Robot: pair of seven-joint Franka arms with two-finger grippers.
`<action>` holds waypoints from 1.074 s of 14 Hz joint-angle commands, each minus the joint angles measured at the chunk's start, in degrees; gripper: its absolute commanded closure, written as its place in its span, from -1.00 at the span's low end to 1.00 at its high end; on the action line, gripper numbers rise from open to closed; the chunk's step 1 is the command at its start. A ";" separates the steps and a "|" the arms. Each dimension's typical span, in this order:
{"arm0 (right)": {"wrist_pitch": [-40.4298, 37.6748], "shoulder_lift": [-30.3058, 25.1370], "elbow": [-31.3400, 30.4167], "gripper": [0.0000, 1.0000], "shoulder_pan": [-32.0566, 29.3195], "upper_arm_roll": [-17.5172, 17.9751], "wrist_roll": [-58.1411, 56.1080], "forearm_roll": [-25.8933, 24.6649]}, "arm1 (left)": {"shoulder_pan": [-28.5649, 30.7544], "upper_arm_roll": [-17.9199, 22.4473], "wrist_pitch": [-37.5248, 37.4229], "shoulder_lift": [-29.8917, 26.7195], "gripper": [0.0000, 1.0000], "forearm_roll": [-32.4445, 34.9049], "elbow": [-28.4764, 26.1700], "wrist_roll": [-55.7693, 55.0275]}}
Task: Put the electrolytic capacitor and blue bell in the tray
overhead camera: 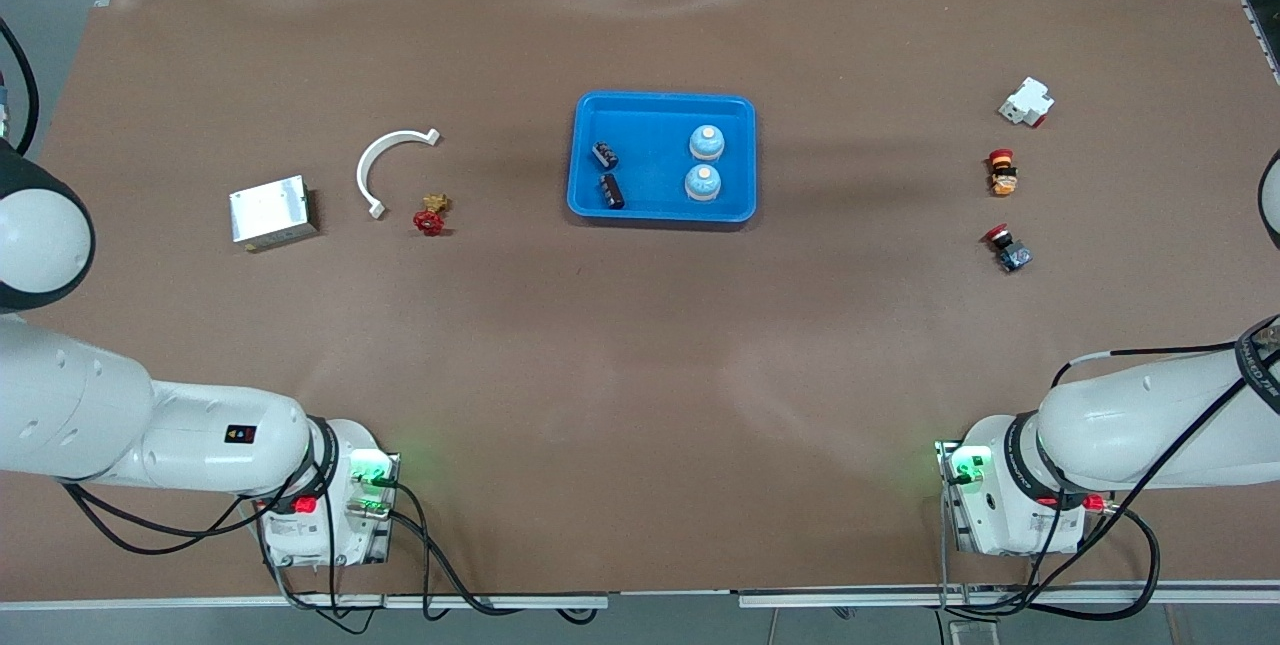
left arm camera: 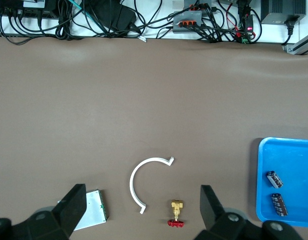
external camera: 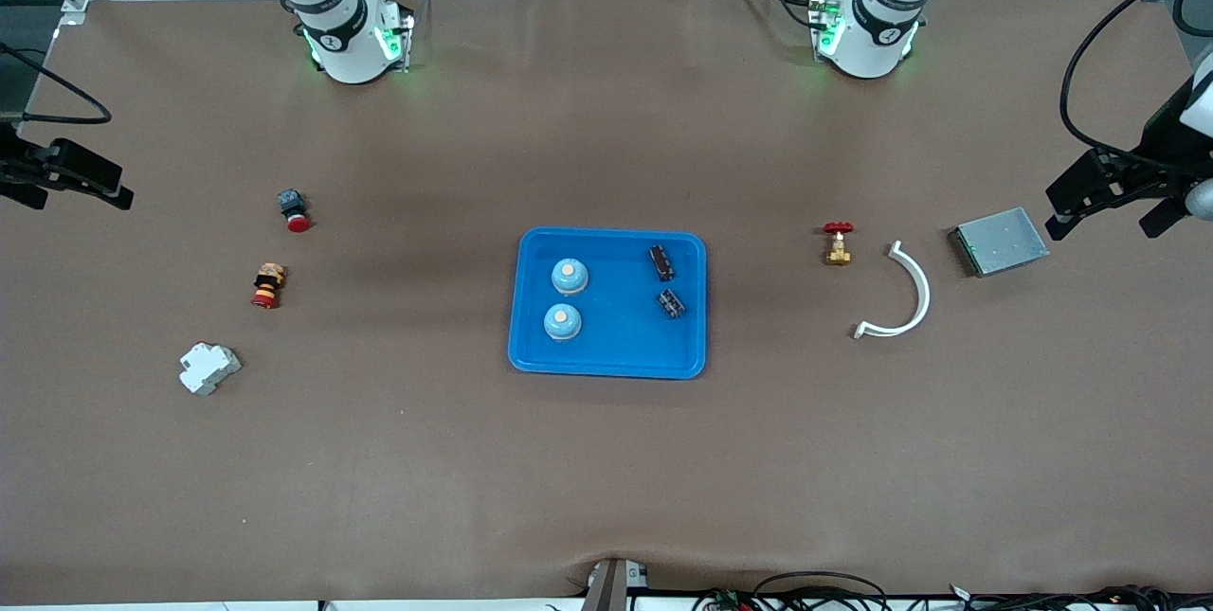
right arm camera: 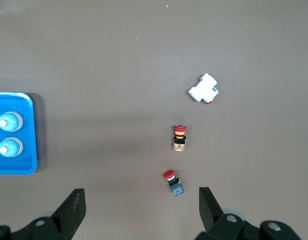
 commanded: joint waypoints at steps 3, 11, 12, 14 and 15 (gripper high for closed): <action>-0.37 -1.55 -1.47 -1.00 -1.11 0.69 -1.18 -0.68 | -0.02 0.01 0.53 -0.28 -1.00 0.12 -1.27 -0.06; -0.90 -1.55 -1.47 -1.00 -1.46 0.69 -1.00 -0.68 | 0.07 0.01 0.53 0.16 -1.00 -0.32 -1.00 -0.06; -0.90 -1.55 -1.47 -1.00 -1.46 0.69 -1.00 -0.59 | 0.07 0.01 0.53 0.25 -1.00 -0.32 -1.09 -0.06; -0.99 -1.63 -1.47 -1.00 -1.37 0.69 -0.91 -0.59 | 0.07 0.01 0.53 0.25 -1.00 -0.32 -1.00 -0.06; -0.99 -1.63 -1.47 -1.00 -1.37 0.69 -0.74 -0.59 | 0.07 0.01 0.53 0.25 -1.00 -0.32 -1.00 -0.06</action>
